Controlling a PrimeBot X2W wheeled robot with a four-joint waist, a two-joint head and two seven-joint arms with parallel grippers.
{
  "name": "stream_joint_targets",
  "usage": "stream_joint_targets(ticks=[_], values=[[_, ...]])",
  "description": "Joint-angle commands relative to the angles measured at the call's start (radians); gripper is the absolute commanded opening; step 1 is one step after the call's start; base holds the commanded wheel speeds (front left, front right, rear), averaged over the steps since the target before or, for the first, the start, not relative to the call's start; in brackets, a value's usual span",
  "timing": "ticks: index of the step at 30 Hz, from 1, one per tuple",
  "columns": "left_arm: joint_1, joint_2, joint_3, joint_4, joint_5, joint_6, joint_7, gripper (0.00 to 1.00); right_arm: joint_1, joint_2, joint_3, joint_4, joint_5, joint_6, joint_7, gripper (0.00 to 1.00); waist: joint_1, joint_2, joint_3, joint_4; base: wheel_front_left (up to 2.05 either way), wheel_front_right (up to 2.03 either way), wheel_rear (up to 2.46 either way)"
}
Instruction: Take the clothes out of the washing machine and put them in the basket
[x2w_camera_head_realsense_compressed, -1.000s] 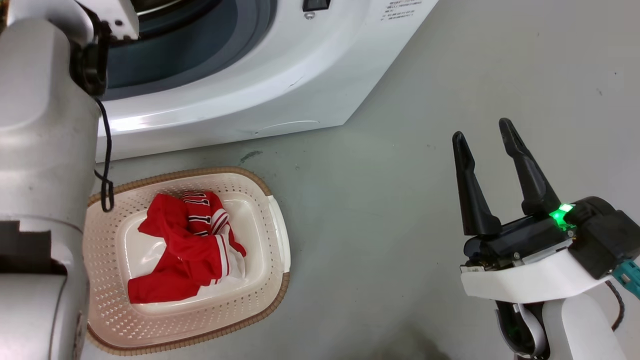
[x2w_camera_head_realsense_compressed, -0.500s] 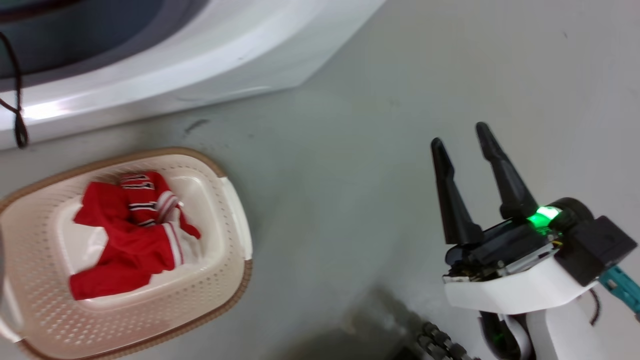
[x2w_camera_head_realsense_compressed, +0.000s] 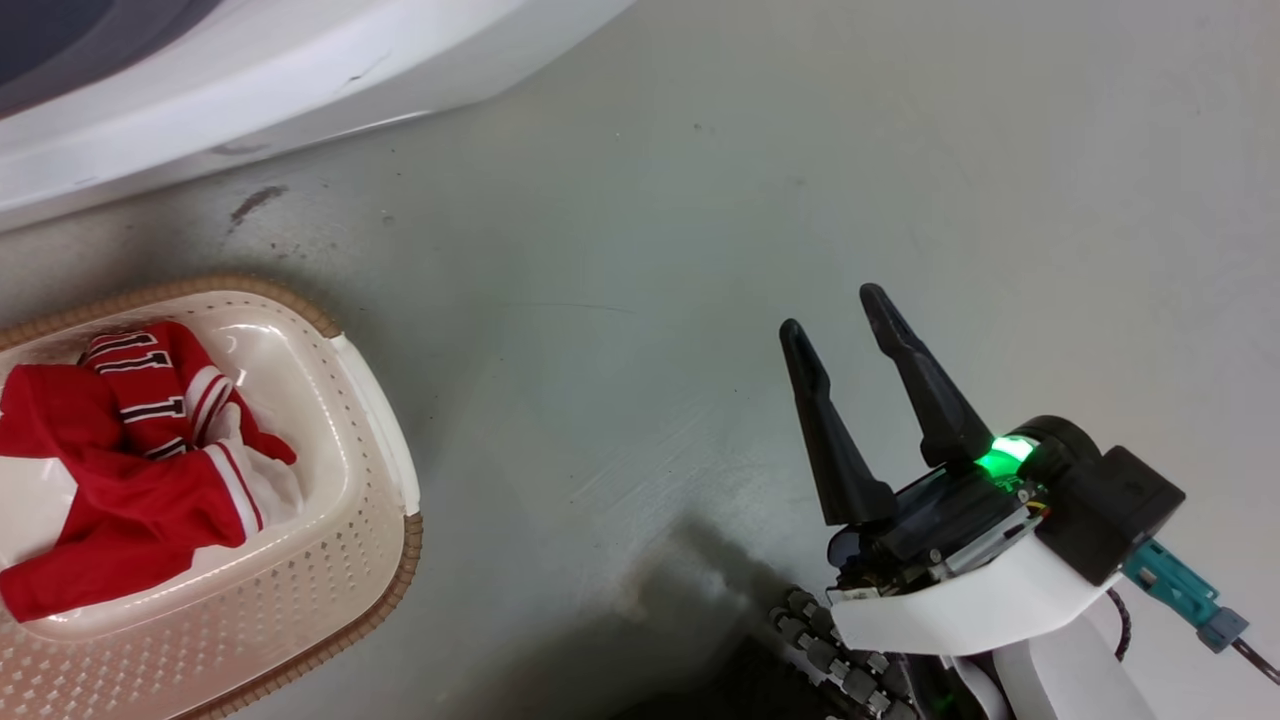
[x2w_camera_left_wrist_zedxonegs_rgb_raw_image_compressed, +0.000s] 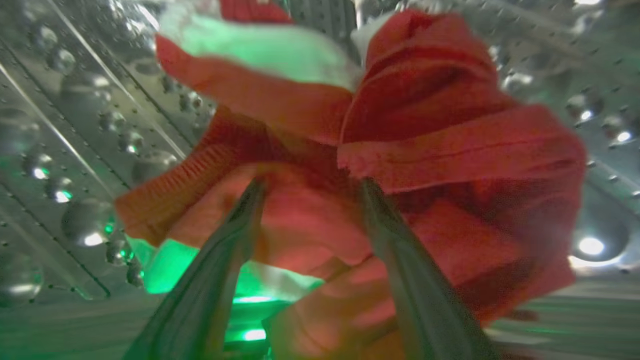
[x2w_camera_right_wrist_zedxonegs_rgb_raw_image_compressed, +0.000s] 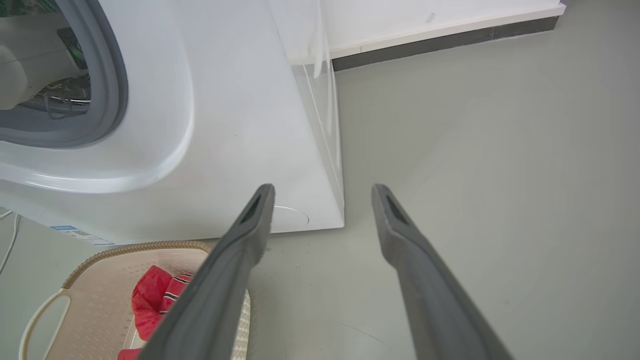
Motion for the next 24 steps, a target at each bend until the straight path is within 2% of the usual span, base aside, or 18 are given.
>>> stream_joint_targets(ticks=[1,4,5,6,9,14,24], values=[[-0.003,0.003,-0.003,0.003,0.004,0.005,0.023,1.0,-0.007,0.002,0.006,0.001,0.011,0.0,-0.005,1.0,0.0,0.0,0.005,-0.005,0.0,0.0,0.0],[0.008,0.005,-0.009,0.007,0.005,0.014,0.055,0.95,-0.012,0.002,0.01,-0.003,0.014,0.0,-0.004,1.0,0.0,0.0,0.008,-0.008,0.0,0.0,0.0],[0.015,0.006,-0.012,0.009,0.006,0.019,0.07,0.38,-0.014,0.002,0.011,-0.005,0.017,0.0,-0.005,1.0,0.0,0.0,0.008,-0.009,0.0,0.0,0.0],[0.021,0.007,-0.013,0.008,0.004,0.025,0.08,0.0,-0.015,0.002,0.012,-0.007,0.02,0.0,-0.005,1.0,0.0,0.0,0.008,-0.01,0.0,0.0,0.0],[0.038,0.006,-0.007,-0.018,-0.004,0.052,0.068,0.0,-0.019,0.002,0.013,-0.009,0.022,0.0,-0.005,1.0,0.0,0.0,0.008,-0.011,0.0,0.0,0.0],[0.05,0.012,-0.004,-0.106,0.003,0.101,-0.034,0.0,-0.027,0.002,0.017,-0.004,0.023,0.0,-0.005,1.0,0.0,0.0,0.002,-0.009,0.0,0.0,0.0],[0.157,0.006,-0.013,-0.303,0.018,0.135,-0.374,0.0,-0.047,0.001,-0.04,-0.011,-0.009,0.0,-0.005,1.0,0.0,0.0,-0.055,0.052,0.0,0.0,0.0]])
